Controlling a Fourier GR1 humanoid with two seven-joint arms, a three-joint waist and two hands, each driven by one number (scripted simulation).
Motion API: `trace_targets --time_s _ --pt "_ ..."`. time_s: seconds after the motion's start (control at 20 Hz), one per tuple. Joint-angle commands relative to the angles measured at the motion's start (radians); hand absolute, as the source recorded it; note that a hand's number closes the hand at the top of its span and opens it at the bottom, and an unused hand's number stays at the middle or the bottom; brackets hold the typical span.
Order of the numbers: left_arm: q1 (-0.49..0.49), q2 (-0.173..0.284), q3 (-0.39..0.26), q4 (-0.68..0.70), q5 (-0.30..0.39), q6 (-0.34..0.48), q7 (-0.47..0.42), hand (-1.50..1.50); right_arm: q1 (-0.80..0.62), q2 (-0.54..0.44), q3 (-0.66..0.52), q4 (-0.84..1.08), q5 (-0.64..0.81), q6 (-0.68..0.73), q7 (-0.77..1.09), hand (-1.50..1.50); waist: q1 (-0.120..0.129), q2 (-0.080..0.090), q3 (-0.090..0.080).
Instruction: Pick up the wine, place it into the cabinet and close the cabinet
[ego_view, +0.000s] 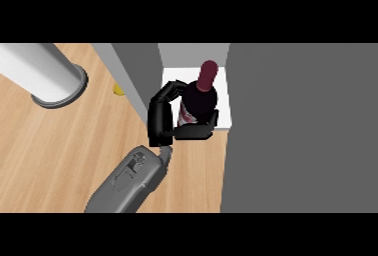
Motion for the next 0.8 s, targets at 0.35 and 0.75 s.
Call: trace_targets --time_s 0.35,0.75 --pt "-0.095 0.000 0.142 0.179 0.035 -0.170 -0.009 1.50 0.002 -0.009 -0.054 -0.075 -0.100 -0.002 0.025 -1.50 0.001 0.001 0.000" --pt "-0.207 0.000 0.169 0.411 0.094 -0.175 -0.100 1.50 0.055 0.005 -0.038 -0.087 -0.104 0.016 -0.002 -1.50 -0.012 0.004 0.000"
